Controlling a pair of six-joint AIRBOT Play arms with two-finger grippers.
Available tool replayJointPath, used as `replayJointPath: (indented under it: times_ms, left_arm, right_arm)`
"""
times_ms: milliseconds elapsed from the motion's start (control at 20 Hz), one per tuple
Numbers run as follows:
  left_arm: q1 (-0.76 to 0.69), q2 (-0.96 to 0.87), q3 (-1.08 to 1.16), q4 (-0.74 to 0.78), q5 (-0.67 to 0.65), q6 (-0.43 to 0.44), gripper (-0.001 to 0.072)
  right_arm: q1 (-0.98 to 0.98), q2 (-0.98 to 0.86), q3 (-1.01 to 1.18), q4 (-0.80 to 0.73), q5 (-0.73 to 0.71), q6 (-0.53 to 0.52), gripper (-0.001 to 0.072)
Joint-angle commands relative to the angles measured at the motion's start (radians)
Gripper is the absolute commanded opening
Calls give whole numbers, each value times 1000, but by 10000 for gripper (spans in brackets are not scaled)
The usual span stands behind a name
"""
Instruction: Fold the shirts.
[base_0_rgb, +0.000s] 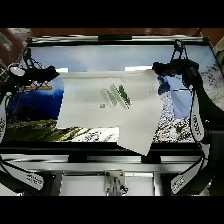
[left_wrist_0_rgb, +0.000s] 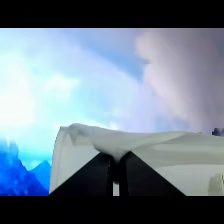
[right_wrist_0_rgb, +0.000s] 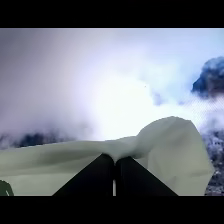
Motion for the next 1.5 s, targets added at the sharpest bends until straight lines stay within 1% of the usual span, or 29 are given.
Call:
replayJointPath:
  times_ms: [0,150,250,300,500,600,700,800,900,1100,1200,1300,1350,1400,1450]
  left_arm:
    - [-35,-78,33,-11,137,3,35]
    - [-42,-92,32,-10,158,3,36]
    - [-38,-89,33,-10,125,4,35]
    - [-32,-87,33,-10,88,4,36]
    - [5,-87,33,-9,-148,3,35]
    - [27,-88,33,-9,-283,3,34]
    - [51,-88,33,-5,-392,-11,33]
    - [66,-89,32,17,-468,-55,33]
    - [65,-91,30,52,-507,-61,33]
    - [57,-93,26,58,-505,-70,34]
    - [57,-103,26,59,-502,-88,34]
    - [57,-117,26,59,-502,-89,34]
    - [56,-124,26,58,-502,-102,35]
    - [57,-128,26,58,-502,-114,79]
    - [58,-127,29,58,-504,-114,228]
  right_arm:
    - [0,-43,0,8,31,3,58]
    - [0,-43,0,9,4,17,58]
    - [0,-23,0,7,-74,17,58]
    - [-2,-9,0,3,-135,17,58]
    - [-1,24,0,-16,-392,35,58]
    - [1,21,0,-24,-494,78,58]
    - [1,17,0,-55,-574,93,58]
    - [0,11,0,-113,-601,116,58]
    - [0,0,0,-134,-596,148,58]
    - [1,-35,0,-81,-596,175,58]
    - [1,-37,0,-83,-597,180,58]
    - [1,-37,0,-82,-615,180,58]
    - [1,-37,0,-78,-624,180,74]
    - [0,-36,0,-68,-631,180,180]
    - [0,-34,0,-56,-638,169,413]
